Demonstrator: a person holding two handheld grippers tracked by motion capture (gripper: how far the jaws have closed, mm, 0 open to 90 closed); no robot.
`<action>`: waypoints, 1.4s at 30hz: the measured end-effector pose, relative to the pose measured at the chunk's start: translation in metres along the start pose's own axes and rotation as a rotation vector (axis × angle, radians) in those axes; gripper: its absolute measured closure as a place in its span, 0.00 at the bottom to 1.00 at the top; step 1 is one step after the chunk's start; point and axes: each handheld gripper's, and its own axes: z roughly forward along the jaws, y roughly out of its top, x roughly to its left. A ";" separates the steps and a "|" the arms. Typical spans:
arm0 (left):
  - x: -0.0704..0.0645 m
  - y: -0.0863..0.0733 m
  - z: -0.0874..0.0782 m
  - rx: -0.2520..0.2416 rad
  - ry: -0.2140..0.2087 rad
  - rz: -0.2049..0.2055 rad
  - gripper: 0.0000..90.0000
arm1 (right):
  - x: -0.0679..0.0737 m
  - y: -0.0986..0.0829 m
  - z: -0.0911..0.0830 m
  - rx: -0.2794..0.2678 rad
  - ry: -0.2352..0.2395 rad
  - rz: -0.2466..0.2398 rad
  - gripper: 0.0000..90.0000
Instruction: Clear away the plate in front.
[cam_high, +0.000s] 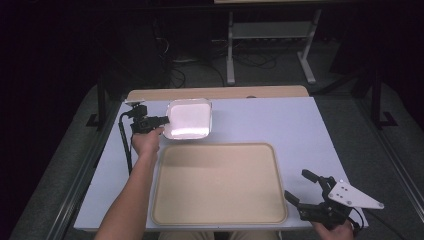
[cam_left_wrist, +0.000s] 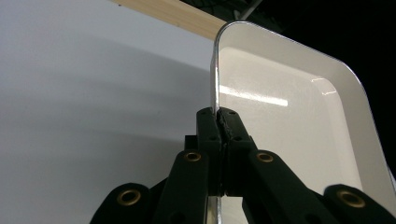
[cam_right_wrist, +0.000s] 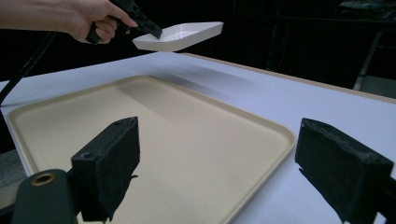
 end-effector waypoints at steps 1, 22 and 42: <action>0.000 -0.002 -0.001 -0.002 -0.001 0.000 0.99 | 0.000 0.000 0.000 0.000 0.000 0.002 0.15; -0.004 -0.023 -0.017 -0.007 -0.044 -0.006 0.99 | 0.000 0.000 -0.003 -0.009 -0.012 0.012 0.15; -0.011 -0.049 -0.024 0.003 -0.051 -0.005 0.99 | 0.000 0.000 -0.004 -0.012 -0.025 0.018 0.15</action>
